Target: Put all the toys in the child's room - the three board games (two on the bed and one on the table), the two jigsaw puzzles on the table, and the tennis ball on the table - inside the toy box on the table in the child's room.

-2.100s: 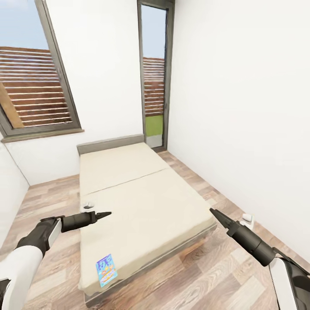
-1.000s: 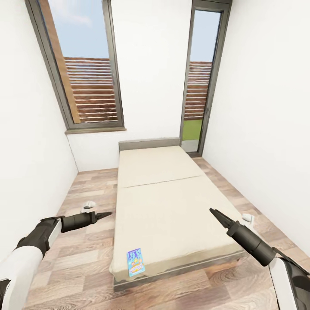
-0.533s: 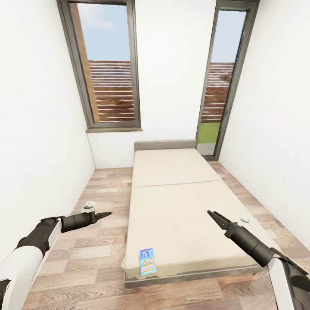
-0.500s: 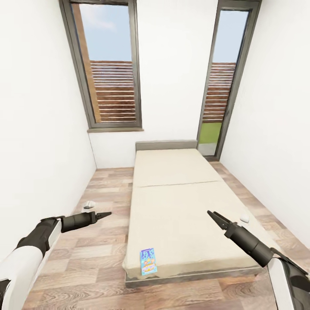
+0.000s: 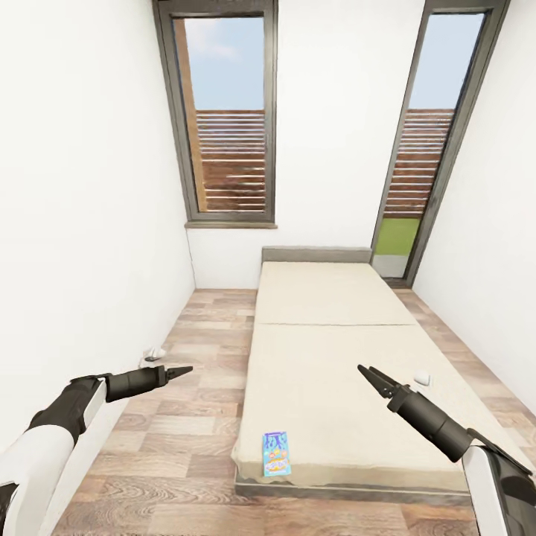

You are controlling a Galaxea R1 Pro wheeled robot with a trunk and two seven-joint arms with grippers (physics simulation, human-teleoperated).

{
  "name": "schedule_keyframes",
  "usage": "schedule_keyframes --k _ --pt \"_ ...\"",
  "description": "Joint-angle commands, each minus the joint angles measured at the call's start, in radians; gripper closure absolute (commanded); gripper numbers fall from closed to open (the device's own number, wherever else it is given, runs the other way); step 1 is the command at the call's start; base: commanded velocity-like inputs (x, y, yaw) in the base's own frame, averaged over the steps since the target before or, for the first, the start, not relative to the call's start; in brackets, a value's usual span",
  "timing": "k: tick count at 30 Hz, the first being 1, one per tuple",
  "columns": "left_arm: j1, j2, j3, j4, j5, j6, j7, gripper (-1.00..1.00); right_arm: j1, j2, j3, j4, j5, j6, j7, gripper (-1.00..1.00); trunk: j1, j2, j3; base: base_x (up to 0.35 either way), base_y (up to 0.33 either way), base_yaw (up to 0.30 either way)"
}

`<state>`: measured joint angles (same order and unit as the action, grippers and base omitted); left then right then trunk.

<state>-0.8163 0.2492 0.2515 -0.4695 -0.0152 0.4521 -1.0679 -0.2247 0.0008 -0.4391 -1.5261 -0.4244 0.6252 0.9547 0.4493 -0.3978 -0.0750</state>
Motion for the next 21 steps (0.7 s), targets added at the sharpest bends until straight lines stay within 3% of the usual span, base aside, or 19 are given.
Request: schedule_keyframes --k 1,5,12,21 --pt "-0.001 -0.001 0.004 0.0 -0.002 0.01 -0.004 -1.0 -0.001 0.0 -0.001 0.0 -0.005 0.007 0.001 -1.0 0.001 -0.002 -0.002 0.0 -0.008 0.266" --pt "0.002 -0.001 0.004 0.0 -0.002 0.01 -0.004 -1.0 -0.001 0.0 -0.003 0.0 -0.006 0.007 0.005 -1.0 0.001 -0.002 -0.001 0.0 -0.004 0.189" --pt "0.003 -0.001 0.004 0.0 -0.002 0.01 -0.004 -1.0 -0.001 0.0 -0.004 0.0 -0.007 0.007 0.008 -1.0 0.001 -0.002 0.0 -0.076 -0.059 0.038" --pt "0.003 0.0 0.005 -0.001 -0.002 0.011 -0.005 -1.0 -0.001 -0.003 -0.004 0.0 -0.008 0.008 0.008 -1.0 0.001 -0.002 -0.002 -0.05 -0.008 -0.111"
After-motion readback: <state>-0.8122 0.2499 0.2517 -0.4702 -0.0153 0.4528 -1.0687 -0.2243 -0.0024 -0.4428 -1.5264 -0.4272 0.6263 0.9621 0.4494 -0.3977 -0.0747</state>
